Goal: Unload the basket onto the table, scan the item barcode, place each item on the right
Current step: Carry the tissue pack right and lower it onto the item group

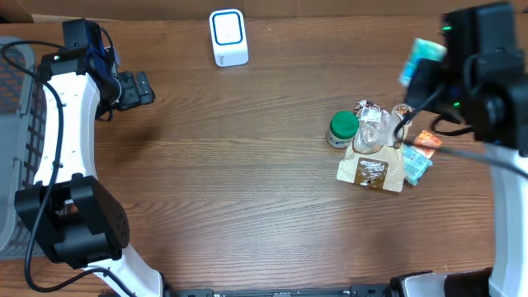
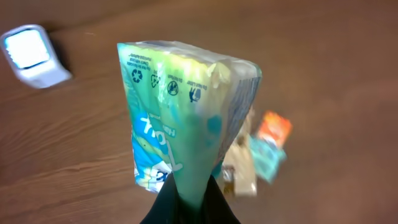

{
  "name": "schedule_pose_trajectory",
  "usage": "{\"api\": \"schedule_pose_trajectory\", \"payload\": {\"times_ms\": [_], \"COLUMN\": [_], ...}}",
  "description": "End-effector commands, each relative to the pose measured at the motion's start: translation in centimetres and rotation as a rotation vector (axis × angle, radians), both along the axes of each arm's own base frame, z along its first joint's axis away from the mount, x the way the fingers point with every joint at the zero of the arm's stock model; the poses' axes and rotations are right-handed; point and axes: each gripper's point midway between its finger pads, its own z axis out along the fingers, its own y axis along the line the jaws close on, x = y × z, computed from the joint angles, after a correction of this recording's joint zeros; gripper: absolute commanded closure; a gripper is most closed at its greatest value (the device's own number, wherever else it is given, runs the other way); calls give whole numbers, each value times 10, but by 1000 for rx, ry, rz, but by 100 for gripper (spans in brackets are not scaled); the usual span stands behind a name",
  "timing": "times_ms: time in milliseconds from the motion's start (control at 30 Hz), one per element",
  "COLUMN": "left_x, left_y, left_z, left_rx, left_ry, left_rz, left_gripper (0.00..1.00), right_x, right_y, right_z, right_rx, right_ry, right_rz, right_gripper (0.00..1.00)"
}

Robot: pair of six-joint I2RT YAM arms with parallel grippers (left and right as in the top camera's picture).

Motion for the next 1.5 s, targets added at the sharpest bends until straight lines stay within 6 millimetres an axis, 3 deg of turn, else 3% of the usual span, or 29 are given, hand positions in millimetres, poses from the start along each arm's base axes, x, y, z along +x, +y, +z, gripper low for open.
{"api": "schedule_pose_trajectory", "payload": {"times_ms": [0, 167, 200, 233, 333, 500, 633, 700, 800, 933, 1033, 1200, 1400, 1433, 1467], "left_x": [-2, -2, -2, -2, -2, -2, -2, -2, -2, -2, -2, -2, -2, -2, -2], "left_y": [3, 3, 3, 3, 3, 3, 3, 3, 3, 3, 3, 3, 3, 3, 3], "left_z": [-3, -3, -3, -3, -3, -3, -3, -3, -3, -3, -3, -3, -3, -3, -3], "left_rx": [11, 11, 11, 11, 11, 11, 11, 11, 11, 11, 11, 11, 11, 11, 11], "left_ry": [11, 11, 11, 11, 11, 11, 11, 11, 11, 11, 11, 11, 11, 11, 11], "left_rz": [-7, -7, -7, -7, -7, -7, -7, -7, -7, -7, -7, -7, -7, -7, -7], "left_gripper": [1, 1, 0, 0, 0, 1, 0, 1, 0, 1, 0, 1, 0, 0, 0], "right_x": [-3, 0, 2, 7, 16, 24, 23, 22, 22, 19, 15, 8, -26, -35, -45], "right_y": [-14, -30, -30, -25, -16, -8, -8, -9, -9, -10, -9, -8, 0, 1, 2], "right_z": [-32, -98, -109, -139, -177, -223, -246, -249, -248, -241, -220, -150, -60, -48, -38], "right_rx": [72, 75, 84, 125, 176, 215, 213, 213, 213, 204, 202, 200, 188, 188, 190], "right_ry": [109, 251, 265, 289, 296, 281, 280, 284, 282, 301, 316, 257, 116, 95, 75], "right_rz": [-71, -107, -100, -71, -34, -13, -10, -11, -11, 7, 11, 20, 68, 74, 81], "right_gripper": [96, 96, 96, 96, 96, 95, 81, 77, 64, 62, 64, 67, 66, 61, 34]}}
